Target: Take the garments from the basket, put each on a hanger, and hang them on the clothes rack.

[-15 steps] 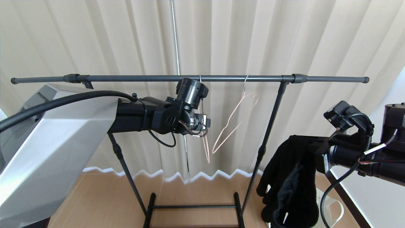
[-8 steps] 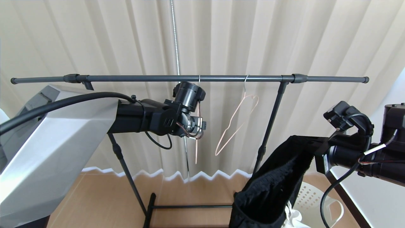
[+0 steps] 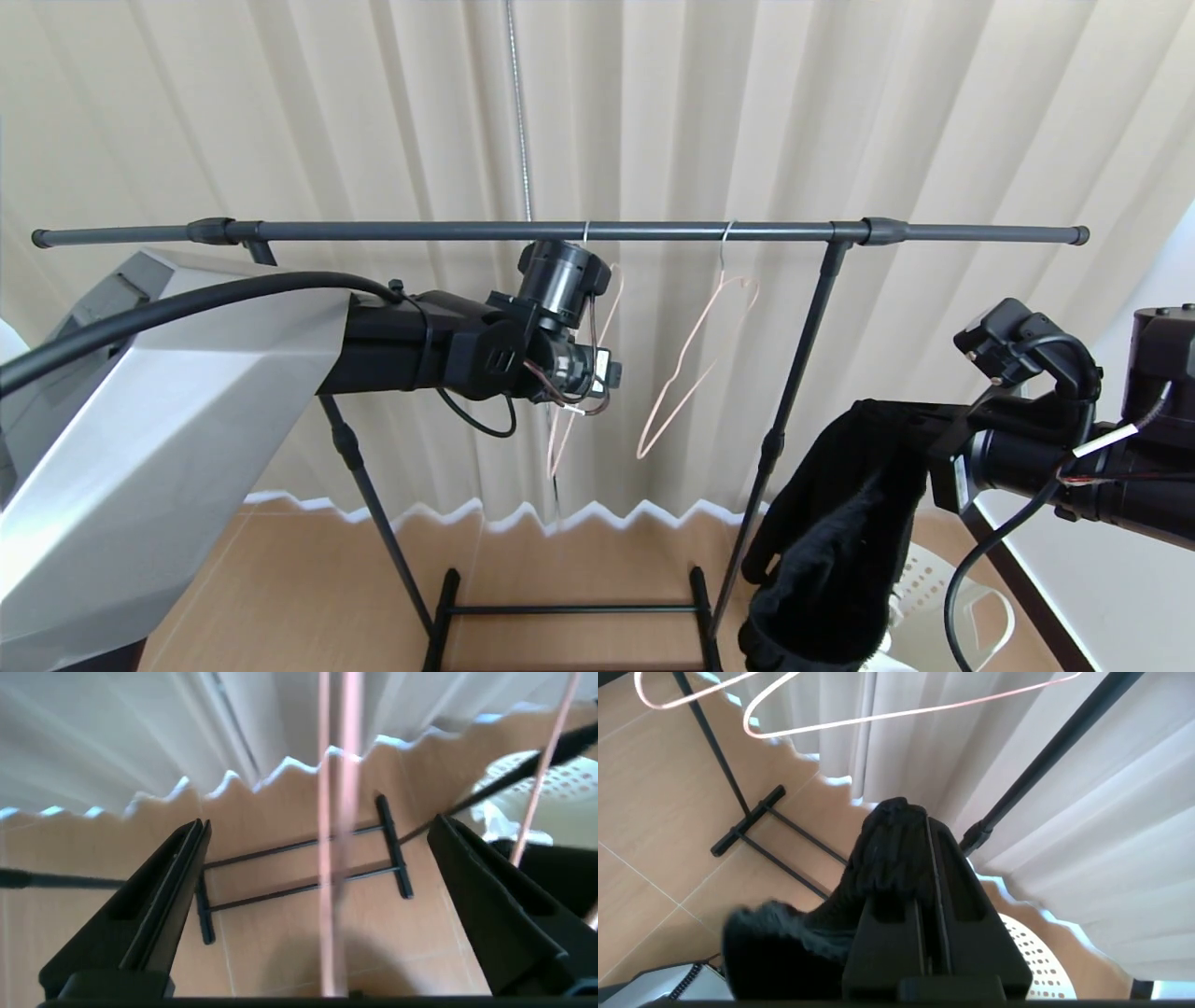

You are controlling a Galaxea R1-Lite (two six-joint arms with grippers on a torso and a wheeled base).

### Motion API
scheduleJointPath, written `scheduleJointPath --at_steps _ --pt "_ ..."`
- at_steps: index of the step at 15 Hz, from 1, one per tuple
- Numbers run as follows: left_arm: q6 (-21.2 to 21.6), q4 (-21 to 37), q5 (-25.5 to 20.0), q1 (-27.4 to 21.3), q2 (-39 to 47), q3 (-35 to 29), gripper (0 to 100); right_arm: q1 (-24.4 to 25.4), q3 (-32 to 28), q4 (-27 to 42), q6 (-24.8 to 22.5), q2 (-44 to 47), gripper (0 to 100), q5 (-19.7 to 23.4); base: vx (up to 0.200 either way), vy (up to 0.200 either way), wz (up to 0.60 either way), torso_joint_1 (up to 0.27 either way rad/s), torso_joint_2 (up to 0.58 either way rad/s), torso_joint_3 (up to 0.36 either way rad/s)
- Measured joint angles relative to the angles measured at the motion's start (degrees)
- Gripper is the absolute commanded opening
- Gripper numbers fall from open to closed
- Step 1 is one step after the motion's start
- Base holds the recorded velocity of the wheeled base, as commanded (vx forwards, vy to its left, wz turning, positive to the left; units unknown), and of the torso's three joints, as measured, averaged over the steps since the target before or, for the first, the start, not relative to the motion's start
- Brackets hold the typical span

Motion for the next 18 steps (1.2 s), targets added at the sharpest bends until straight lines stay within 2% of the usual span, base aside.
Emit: scheduleJointPath --at_steps 3,18 --pt "1.76 0.00 -7.41 0.32 0.02 -0.41 100 0.00 0.00 -0.02 0.00 0.01 0 0.00 0.000 0.000 0.00 0.000 0.00 0.000" --pt "5.63 -0.02 -8.02 1.57 0.93 0.52 100 0.00 0.09 -0.11 -0.02 0.54 0 0.00 0.000 0.000 0.00 0.000 0.00 0.000"
